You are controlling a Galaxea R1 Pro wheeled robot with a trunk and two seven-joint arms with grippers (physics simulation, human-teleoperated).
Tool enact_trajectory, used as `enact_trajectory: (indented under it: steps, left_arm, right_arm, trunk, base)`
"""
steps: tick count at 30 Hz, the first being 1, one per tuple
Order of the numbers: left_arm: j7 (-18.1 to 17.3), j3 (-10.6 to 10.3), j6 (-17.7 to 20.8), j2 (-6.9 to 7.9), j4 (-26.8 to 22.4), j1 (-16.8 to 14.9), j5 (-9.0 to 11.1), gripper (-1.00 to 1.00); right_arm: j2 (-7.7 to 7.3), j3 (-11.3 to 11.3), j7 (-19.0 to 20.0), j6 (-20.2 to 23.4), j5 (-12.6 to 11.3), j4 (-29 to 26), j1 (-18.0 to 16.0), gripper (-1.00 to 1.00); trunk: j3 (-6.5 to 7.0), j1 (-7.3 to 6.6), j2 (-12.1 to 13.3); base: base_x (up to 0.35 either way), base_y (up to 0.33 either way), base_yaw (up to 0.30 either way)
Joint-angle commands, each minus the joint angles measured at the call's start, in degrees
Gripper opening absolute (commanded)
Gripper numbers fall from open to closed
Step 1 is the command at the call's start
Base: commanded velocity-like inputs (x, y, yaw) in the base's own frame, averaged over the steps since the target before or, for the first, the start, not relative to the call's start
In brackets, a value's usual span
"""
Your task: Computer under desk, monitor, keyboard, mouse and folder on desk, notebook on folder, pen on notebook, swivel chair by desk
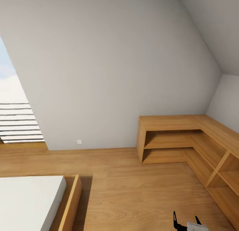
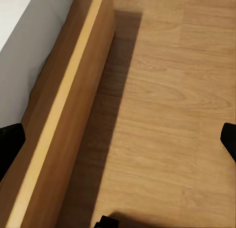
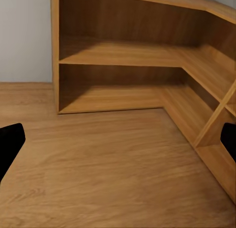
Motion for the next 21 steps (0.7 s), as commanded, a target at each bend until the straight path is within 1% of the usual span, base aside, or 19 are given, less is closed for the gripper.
enact_trajectory:
  steps: [1,21]
  left_arm:
    - [0.5,-0.5,-0.2,0.02,0.0,-0.1,0.2,1.0]
    - [0.4,-0.6,-0.2,0.02,0.3,-0.1,0.2,1.0]
  right_arm:
    - [-0.02,0.5,-0.3,0.0,-0.3,-0.1,0.0,1.0]
    - [-0.02,0.5,-0.3,0.6,-0.3,-0.1,0.0,1.0]
  trunk:
    - [-0.1,0.05,-0.1]
    - [-0.1,0.05,-0.1]
  base:
    - [0.33,0.0,0.0]
    - [0.33,0.0,0.0]
